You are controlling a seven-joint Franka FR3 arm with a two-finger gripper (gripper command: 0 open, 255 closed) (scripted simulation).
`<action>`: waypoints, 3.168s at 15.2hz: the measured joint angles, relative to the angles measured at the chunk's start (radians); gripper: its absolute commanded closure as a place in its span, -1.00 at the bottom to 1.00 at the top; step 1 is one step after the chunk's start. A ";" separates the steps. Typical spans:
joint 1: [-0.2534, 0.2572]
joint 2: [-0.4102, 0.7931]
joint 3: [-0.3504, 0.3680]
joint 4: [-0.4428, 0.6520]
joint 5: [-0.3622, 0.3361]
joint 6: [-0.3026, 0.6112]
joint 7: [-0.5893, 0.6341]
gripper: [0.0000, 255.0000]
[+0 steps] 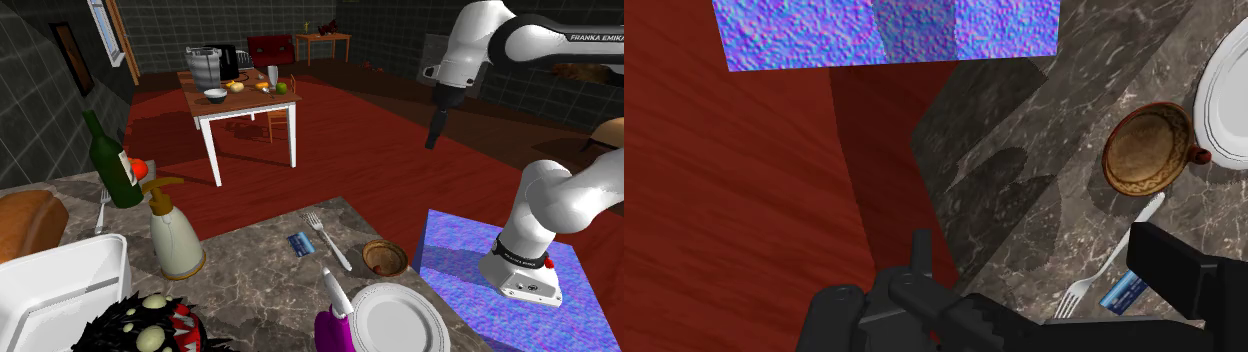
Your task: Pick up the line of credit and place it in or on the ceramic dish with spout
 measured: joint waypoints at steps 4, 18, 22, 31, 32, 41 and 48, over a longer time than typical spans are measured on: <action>0.006 0.074 0.038 0.025 0.029 0.016 0.062 -1.00; 0.037 0.669 0.232 0.393 0.155 0.044 0.481 -1.00; 0.050 0.837 0.255 0.513 0.170 0.039 0.585 -1.00; 0.103 1.263 0.273 0.903 0.199 -0.029 0.814 -1.00; 0.111 1.315 0.274 0.961 0.203 -0.046 0.840 -1.00; 0.154 1.520 0.276 1.125 0.226 -0.041 0.932 -1.00; 0.160 1.513 0.278 1.083 0.231 -0.003 0.928 -1.00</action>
